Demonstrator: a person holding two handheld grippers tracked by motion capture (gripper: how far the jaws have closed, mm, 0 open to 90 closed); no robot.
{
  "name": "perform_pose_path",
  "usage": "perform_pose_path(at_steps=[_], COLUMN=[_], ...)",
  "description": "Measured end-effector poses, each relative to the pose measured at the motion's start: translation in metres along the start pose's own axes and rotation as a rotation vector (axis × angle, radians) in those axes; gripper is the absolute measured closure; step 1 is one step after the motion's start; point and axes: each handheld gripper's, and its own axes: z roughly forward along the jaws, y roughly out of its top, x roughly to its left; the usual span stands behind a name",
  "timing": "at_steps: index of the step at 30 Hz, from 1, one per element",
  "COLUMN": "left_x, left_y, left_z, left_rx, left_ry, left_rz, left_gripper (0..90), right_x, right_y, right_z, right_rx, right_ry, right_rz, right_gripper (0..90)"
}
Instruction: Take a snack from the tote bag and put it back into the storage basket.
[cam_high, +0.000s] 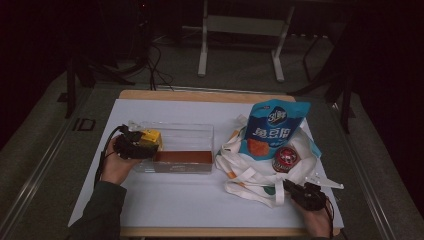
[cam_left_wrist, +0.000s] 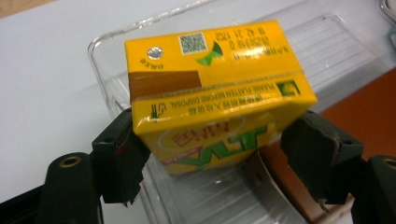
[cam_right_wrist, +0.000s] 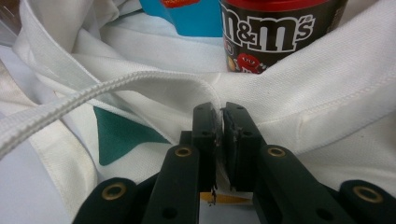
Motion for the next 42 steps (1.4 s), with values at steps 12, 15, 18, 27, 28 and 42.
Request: perform_pose_path(at_steps=[12, 15, 18, 27, 28, 42], left_x=[0.000, 0.001, 0.001, -0.004, -0.004, -0.009], left_y=[-0.009, -0.008, -0.007, -0.010, -0.010, -0.011], left_z=[-0.011, -0.010, -0.009, -0.011, -0.011, -0.013], left_rx=[-0.020, -0.023, -0.020, -0.006, -0.004, 0.011], left_ry=[-0.014, -0.020, -0.017, 0.001, 0.000, -0.009], left_rz=[0.006, 0.012, 0.020, 0.042, 0.043, 0.047], left_gripper=[26.9, 26.3, 25.5, 22.6, 22.4, 14.8], right_x=[0.000, 0.000, 0.000, 0.000, 0.000, 0.000], right_y=[0.000, 0.000, 0.000, 0.000, 0.000, 0.000], right_z=[0.000, 0.000, 0.000, 0.000, 0.000, 0.000], right_rx=[0.000, 0.000, 0.000, -0.002, -0.001, -0.002], right_ry=[-0.001, 0.000, 0.000, 0.001, 0.001, 0.001], right_rz=[-0.001, 0.000, 0.000, 0.001, 0.001, 0.001], right_gripper=[83.3, 83.3, 83.4, 83.3, 83.3, 83.3])
